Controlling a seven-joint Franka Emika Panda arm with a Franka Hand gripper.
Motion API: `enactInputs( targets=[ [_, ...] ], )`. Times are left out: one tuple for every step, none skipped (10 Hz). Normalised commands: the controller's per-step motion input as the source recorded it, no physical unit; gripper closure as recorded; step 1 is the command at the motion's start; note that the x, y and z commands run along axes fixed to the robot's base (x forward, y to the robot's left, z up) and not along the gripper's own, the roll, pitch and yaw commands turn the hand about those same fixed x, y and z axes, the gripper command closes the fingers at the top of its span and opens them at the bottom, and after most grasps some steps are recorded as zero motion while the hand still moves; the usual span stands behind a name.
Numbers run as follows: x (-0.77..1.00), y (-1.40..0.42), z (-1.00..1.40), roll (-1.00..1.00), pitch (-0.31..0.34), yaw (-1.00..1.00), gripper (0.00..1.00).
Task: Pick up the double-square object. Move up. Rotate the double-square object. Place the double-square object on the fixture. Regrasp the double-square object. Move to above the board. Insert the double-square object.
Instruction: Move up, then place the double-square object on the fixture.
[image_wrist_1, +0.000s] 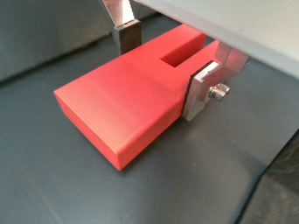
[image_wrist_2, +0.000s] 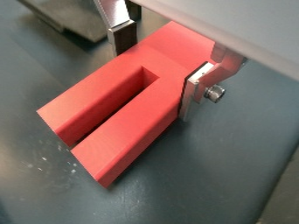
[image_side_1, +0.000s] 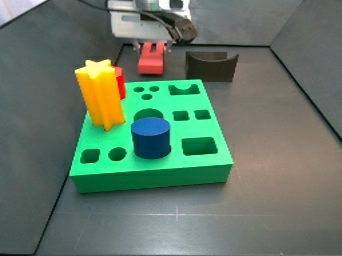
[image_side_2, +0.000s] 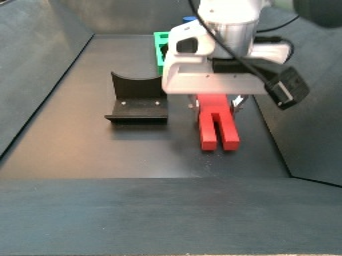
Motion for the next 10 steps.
enactInputs(
  targets=[
    [-0.02, 0.0, 0.58, 0.03, 0.04, -0.02, 1.0],
    [-0.02, 0.01, 0.48, 0.04, 0.046, -0.02, 1.0],
    [-0.02, 0.01, 0.3, 0.06, 0.054, -0.02, 1.0],
    [-0.02, 0.0, 0.21, 0.07, 0.056, -0.02, 1.0],
    [0.0, 0.0, 1.0, 0.0, 0.0, 0.0, 1.0],
    [0.0, 0.0, 1.0, 0.0, 0.02, 0.0, 1.0],
    [-0.01, 0.0, 1.0, 0.02, 0.026, 0.0, 1.0],
    [-0.01, 0.0, 1.0, 0.03, 0.031, -0.01, 1.0],
    [-0.02, 0.0, 1.0, 0.06, 0.038, -0.02, 1.0],
    [-0.02, 0.0, 1.0, 0.07, 0.041, -0.01, 1.0]
  ],
)
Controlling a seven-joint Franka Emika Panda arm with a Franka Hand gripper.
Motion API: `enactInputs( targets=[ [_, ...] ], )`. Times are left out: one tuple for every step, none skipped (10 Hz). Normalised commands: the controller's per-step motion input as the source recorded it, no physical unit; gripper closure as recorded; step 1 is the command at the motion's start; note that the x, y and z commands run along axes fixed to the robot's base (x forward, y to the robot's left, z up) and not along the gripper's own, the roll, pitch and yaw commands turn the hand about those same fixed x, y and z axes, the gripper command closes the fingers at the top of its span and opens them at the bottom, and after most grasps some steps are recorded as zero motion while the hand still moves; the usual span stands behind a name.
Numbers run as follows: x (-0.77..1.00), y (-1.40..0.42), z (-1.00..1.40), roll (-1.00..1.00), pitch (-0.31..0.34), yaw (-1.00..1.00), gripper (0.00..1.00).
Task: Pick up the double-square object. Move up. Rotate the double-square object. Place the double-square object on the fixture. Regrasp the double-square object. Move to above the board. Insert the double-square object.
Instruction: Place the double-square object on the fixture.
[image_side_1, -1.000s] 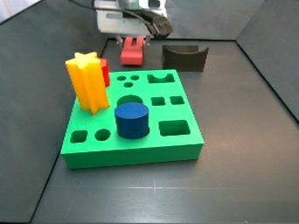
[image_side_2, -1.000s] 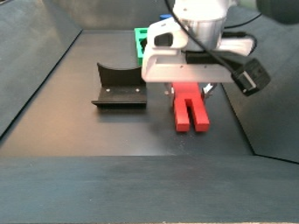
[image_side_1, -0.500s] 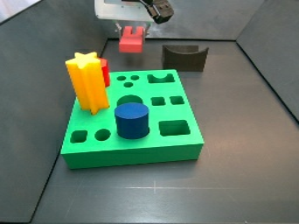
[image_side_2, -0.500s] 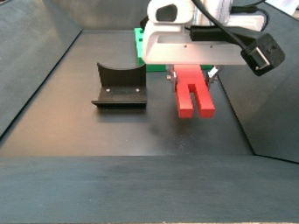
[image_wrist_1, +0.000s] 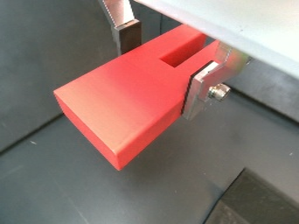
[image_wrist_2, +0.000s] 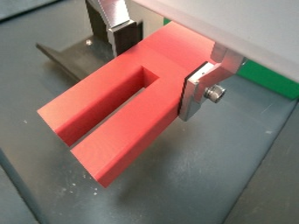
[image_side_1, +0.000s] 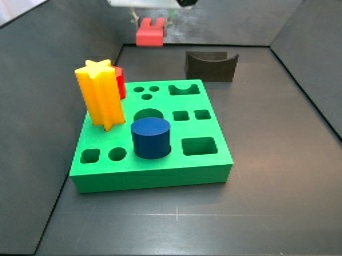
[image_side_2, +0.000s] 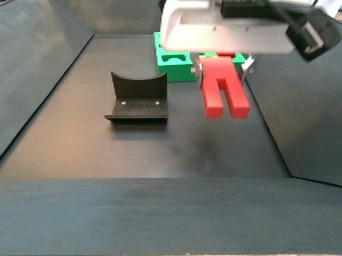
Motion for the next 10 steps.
enactInputs(
  targets=[
    [-0.03, 0.0, 1.0, 0.08, 0.046, 0.0, 1.0],
    [-0.03, 0.0, 1.0, 0.09, 0.048, 0.0, 1.0],
    [-0.03, 0.0, 0.97, 0.1, 0.058, 0.01, 1.0],
    [-0.03, 0.0, 0.87, 0.11, 0.062, 0.01, 1.0],
    [-0.02, 0.0, 0.69, 0.12, 0.069, 0.02, 1.0],
    [-0.01, 0.0, 0.51, 0.12, 0.077, 0.03, 1.0],
    [0.0, 0.0, 0.37, 0.11, 0.082, 0.03, 1.0],
    [0.0, 0.0, 0.28, 0.1, 0.087, 0.03, 1.0],
    [1.0, -0.1, -0.02, 0.39, 0.403, -0.08, 1.0],
    [1.0, -0.1, -0.04, 0.39, 0.396, -0.08, 1.0]
  ],
)
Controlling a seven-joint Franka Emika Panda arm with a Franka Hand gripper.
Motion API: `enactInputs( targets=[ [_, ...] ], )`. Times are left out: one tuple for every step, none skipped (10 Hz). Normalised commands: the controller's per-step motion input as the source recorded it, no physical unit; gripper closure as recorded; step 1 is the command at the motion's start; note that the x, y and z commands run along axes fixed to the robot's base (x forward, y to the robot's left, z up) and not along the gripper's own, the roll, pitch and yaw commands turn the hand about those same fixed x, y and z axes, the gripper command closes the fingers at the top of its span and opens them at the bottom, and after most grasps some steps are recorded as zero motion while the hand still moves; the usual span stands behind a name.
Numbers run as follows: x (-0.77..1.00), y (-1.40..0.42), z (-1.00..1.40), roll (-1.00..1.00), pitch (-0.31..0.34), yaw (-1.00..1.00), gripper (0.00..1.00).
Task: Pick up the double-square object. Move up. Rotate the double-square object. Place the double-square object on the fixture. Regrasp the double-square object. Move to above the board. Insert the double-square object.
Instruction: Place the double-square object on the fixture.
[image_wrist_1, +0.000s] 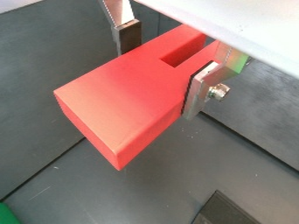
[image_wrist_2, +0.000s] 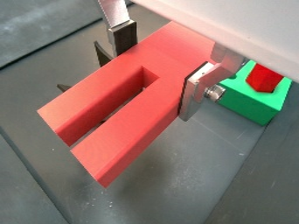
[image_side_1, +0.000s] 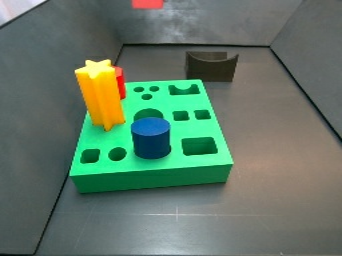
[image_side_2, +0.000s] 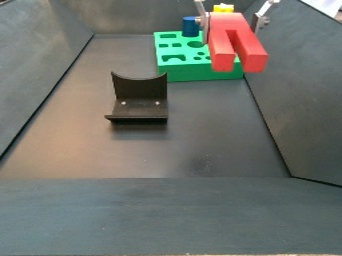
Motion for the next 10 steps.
enactInputs(
  targets=[
    [1.0, -0.09, -0.04, 0.31, 0.373, -0.03, 1.0],
    [1.0, -0.07, -0.02, 0.18, 0.296, 0.01, 1.0],
    [1.0, -0.06, -0.03, 0.12, 0.23, 0.03, 1.0],
    [1.0, -0.05, -0.02, 0.09, 0.185, 0.04, 1.0],
    [1.0, -0.06, -0.01, 0.08, 0.167, 0.05, 1.0],
    [1.0, -0.05, -0.01, 0.05, 0.15, 0.05, 1.0],
    [1.0, -0.04, -0.01, 0.04, 0.145, 0.05, 1.0],
    [1.0, -0.04, -0.01, 0.03, 0.141, 0.05, 1.0],
    [1.0, -0.03, -0.01, 0.02, 0.144, 0.05, 1.0],
    [1.0, -0.03, 0.0, 0.0, 0.151, 0.05, 1.0]
  ],
)
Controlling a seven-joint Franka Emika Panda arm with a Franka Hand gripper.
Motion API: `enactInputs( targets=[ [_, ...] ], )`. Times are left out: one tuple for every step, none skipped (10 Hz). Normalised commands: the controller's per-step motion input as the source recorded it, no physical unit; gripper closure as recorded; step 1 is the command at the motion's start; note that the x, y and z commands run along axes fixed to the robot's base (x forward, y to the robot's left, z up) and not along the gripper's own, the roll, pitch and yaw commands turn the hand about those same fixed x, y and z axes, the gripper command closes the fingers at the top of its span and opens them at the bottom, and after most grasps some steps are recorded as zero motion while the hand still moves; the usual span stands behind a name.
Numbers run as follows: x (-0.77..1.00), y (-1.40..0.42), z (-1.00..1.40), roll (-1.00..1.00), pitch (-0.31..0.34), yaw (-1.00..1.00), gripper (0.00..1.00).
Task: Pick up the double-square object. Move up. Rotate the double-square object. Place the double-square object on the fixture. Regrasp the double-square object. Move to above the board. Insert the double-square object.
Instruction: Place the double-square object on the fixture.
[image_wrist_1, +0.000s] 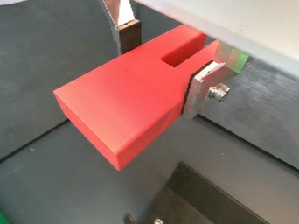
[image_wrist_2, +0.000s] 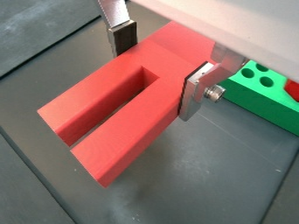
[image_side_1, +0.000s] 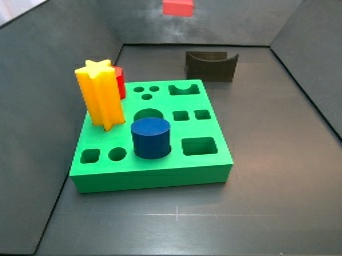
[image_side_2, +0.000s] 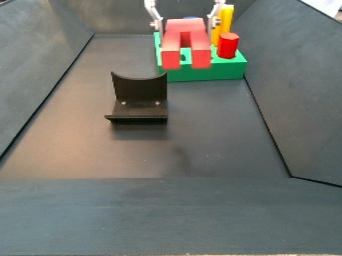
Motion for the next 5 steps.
enactInputs(
  targets=[
    [1.0, -0.03, 0.0, 0.0, 0.157, 0.05, 1.0],
    [1.0, -0.02, 0.0, -0.01, 0.162, 0.05, 1.0],
    [1.0, -0.02, 0.0, -0.02, 0.159, 0.05, 1.0],
    [1.0, -0.64, 0.12, -1.0, -0.158, 0.09, 1.0],
    [1.0, -0.65, 0.13, -1.0, -0.156, 0.09, 1.0]
  ],
)
